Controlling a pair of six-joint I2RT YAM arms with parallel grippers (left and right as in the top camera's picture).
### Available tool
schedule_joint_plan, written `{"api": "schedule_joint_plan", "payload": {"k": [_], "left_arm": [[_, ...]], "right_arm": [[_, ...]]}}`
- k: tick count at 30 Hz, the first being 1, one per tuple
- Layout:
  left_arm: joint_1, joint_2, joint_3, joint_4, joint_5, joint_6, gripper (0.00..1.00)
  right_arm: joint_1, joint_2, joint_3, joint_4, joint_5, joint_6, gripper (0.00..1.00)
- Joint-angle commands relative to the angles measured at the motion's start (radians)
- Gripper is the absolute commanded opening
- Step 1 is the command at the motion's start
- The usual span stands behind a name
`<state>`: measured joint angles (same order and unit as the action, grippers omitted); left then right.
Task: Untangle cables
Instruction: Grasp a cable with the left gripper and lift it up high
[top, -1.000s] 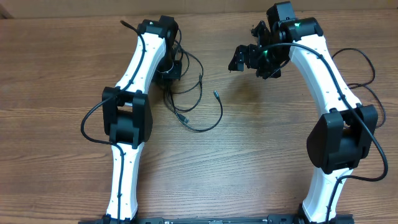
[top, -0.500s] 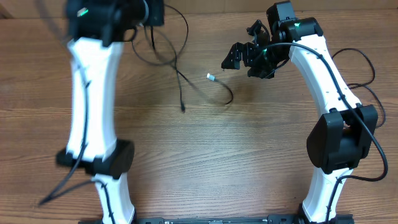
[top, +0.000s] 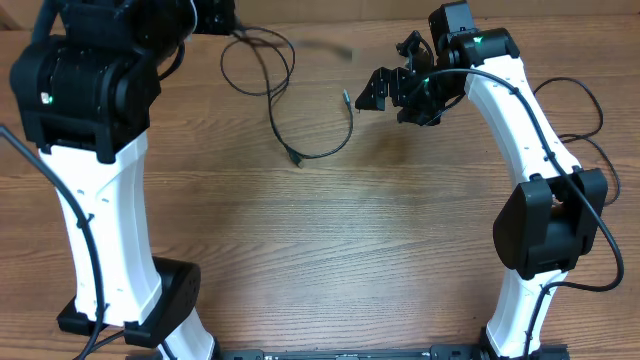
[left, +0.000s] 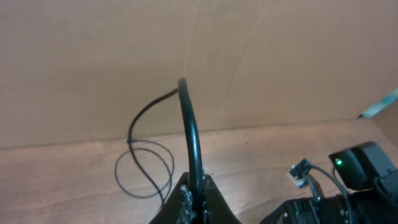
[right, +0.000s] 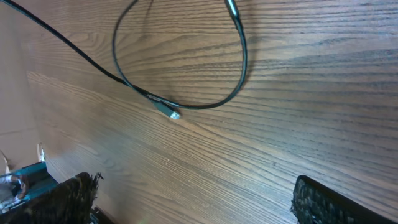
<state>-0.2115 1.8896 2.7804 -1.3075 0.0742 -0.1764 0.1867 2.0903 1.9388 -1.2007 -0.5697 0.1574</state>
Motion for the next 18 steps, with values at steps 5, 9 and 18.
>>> {"api": "schedule_joint_plan", "payload": {"k": [5,9,18], "left_arm": [[0.0,-0.024,0.017,0.092,0.005,-0.076,0.04],[0.0,-0.078,0.035,0.196,0.005,-0.074,0.04],[0.0,-0.202,0.037,0.467,0.005,-0.074,0.04]], "right_arm": [[0.003,-0.002,-0.002,0.035,0.025,-0.002,1.0],[0.004,-0.002,-0.002,0.048,0.091,-0.002,1.0],[0.004,-0.002,-0.002,0.048,0.128,-0.002,1.0]]}}
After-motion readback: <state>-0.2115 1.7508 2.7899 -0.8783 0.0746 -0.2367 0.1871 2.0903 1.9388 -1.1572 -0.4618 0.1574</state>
